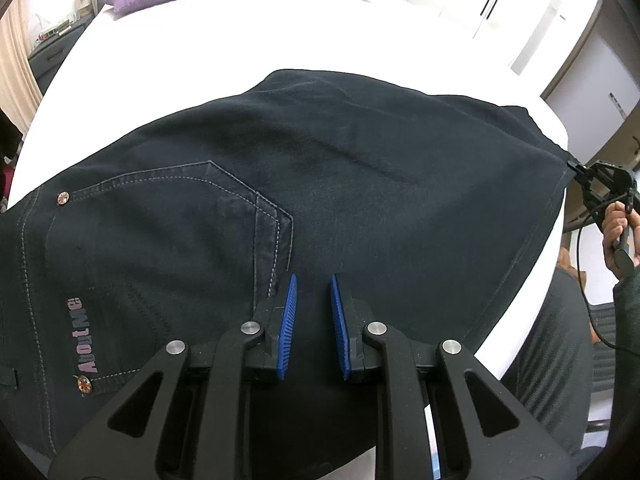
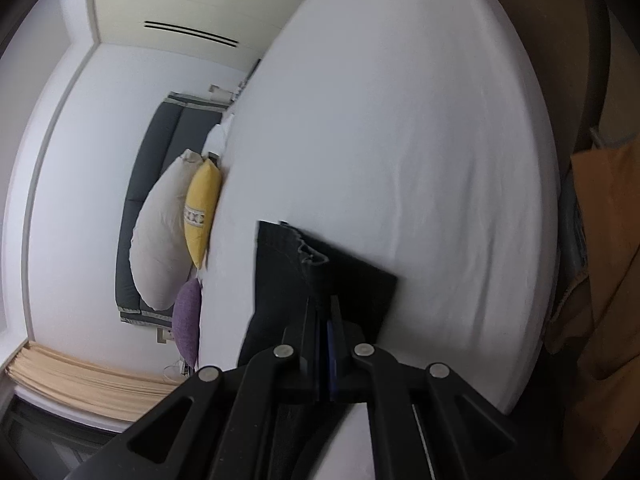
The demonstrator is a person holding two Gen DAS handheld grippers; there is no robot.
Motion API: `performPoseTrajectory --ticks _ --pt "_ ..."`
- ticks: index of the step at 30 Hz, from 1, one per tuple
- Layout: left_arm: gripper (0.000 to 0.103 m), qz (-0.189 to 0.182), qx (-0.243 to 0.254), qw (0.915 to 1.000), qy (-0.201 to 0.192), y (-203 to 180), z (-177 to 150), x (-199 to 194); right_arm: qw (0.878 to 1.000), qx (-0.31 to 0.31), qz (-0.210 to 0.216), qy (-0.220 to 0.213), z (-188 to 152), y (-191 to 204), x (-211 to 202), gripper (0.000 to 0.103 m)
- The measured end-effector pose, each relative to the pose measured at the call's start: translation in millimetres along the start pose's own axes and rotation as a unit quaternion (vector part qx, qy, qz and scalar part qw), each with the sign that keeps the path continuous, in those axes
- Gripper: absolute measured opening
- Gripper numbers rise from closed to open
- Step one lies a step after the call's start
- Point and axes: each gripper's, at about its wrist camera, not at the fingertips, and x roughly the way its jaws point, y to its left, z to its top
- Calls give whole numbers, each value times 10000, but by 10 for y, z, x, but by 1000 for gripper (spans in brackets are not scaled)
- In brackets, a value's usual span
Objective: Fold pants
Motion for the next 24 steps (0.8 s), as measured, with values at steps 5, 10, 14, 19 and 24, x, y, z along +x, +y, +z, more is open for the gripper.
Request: performPoseTrajectory --ticks 5,10,14,19,24 --pt "17 -39 5 10000 -12 13 -4 5 9994 277 -165 91 -39 -190 81 3" --pt "17 -155 112 9998 10 64 -17 -16 9979 614 -62 216 -24 -399 201 2" --pt "17 -202 253 9995 8 59 -36 -36 9992 254 -52 299 -9 -366 225 1" --pt "17 -371 163 9991 -101 104 -93 -42 9933 29 -1129 -241 -18 -187 -279 39" --pt "17 -347 161 9992 -138 97 -101 -41 9901 -1242 27 646 -293 714 -61 39"
